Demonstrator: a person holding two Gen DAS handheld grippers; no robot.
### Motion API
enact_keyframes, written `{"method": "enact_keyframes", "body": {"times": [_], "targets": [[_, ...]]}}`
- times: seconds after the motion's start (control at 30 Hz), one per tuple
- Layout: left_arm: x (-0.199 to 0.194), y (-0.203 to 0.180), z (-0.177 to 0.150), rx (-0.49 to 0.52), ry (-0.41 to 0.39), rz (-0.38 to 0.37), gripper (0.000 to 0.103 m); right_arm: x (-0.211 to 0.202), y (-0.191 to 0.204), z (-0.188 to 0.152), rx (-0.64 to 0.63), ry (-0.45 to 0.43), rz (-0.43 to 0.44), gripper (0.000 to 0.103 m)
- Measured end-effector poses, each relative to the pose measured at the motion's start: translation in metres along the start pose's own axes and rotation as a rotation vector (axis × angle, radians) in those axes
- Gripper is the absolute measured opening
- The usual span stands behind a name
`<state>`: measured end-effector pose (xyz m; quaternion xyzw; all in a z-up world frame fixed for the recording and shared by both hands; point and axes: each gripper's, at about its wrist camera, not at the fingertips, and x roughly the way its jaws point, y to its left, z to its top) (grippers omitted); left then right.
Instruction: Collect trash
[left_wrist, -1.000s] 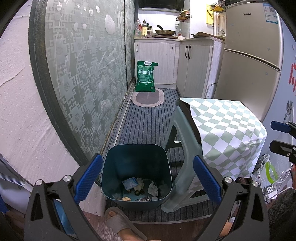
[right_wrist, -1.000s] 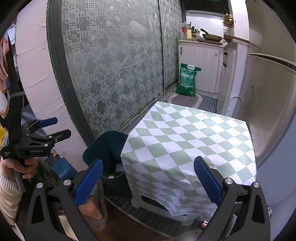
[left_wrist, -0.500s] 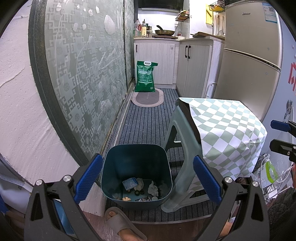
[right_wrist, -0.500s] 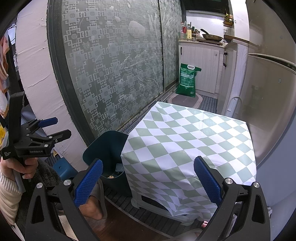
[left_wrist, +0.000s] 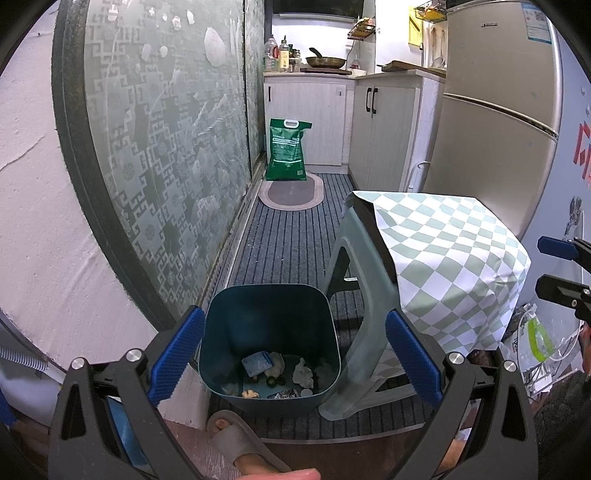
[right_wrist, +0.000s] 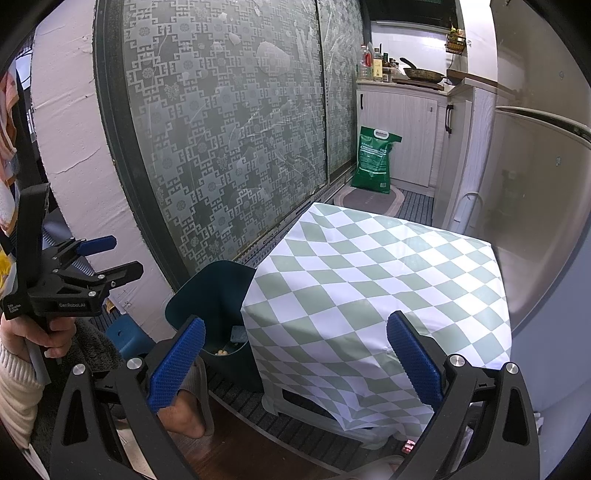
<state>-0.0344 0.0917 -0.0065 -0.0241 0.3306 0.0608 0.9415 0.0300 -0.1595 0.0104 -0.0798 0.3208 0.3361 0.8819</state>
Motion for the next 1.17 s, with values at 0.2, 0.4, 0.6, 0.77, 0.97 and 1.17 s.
{"method": "enact_keyframes", "body": {"times": [0.2,0.4,0.6,0.77,0.97,1.17], "targets": [[-0.0003,-0.0005,-0.0004,-0.001,0.000,0.001,0.100,-0.0002,-0.0003,0.0000,0.000,0.000,0.002,0.100],[-0.0002,-0.0004,-0.0006,-0.001,0.001,0.001,0.100,-0.0004,-0.0002,0.0004,-0.003,0.001,0.002,0.100],[0.0000,-0.0005,-0.0003,-0.001,0.000,0.001,0.100,-0.0004,-0.0004,0.0004,-0.003,0.001,0.002,0.100],[-0.0005,-0.0004,-0.0004,0.001,-0.002,0.004,0.100,-0.0003,-0.0003,0.0004,-0.002,0.001,0.002,0.100],[-0.0001,0.0004,-0.0005,-0.004,0.002,-0.001,0.100,-0.0003,-0.0004,0.0005,-0.003,0.001,0.002,0.100],[0.0005,-0.0006,-0.0008,0.000,0.003,-0.005,0.100,-0.0003,-0.0002,0.0004,-0.003,0.001,0.002,0.100]]}}
